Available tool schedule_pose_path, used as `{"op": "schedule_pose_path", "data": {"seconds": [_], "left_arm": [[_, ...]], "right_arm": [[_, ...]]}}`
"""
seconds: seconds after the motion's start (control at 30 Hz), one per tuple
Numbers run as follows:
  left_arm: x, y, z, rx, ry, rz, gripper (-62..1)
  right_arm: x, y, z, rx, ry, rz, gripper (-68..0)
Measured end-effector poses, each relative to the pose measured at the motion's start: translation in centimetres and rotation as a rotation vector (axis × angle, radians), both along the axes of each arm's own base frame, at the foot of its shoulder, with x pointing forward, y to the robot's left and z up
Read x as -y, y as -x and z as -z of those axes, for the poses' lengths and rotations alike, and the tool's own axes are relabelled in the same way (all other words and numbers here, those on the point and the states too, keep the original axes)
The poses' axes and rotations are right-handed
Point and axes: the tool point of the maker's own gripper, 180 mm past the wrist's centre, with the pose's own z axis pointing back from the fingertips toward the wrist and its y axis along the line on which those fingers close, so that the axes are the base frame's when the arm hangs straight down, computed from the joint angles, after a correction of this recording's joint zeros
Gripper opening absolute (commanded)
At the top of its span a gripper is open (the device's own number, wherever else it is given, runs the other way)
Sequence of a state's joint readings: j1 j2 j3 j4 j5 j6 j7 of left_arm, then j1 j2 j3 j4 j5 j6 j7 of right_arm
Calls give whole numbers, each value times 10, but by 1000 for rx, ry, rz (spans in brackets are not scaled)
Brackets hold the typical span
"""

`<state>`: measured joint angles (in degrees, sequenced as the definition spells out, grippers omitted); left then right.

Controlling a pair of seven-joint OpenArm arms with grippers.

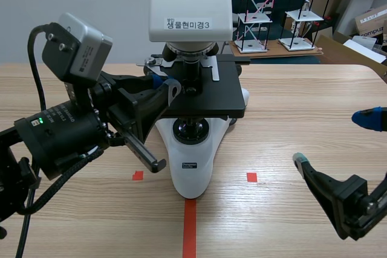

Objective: Return to the home posture

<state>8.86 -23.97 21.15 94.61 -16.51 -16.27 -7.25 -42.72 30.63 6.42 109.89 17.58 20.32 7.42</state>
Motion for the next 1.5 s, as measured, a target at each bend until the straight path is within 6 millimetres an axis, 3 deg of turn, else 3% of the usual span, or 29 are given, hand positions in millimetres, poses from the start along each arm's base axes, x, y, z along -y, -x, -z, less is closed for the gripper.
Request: {"op": "schedule_pose_path", "data": {"seconds": [1.3,1.5], "left_arm": [[0,1,2,2,-14,2,-584],[-29,6,9,-2,-16,-62,-583]], "right_arm": [[0,0,0,0,0,0,-12],[0,0,0,0,0,0,-12]]}}
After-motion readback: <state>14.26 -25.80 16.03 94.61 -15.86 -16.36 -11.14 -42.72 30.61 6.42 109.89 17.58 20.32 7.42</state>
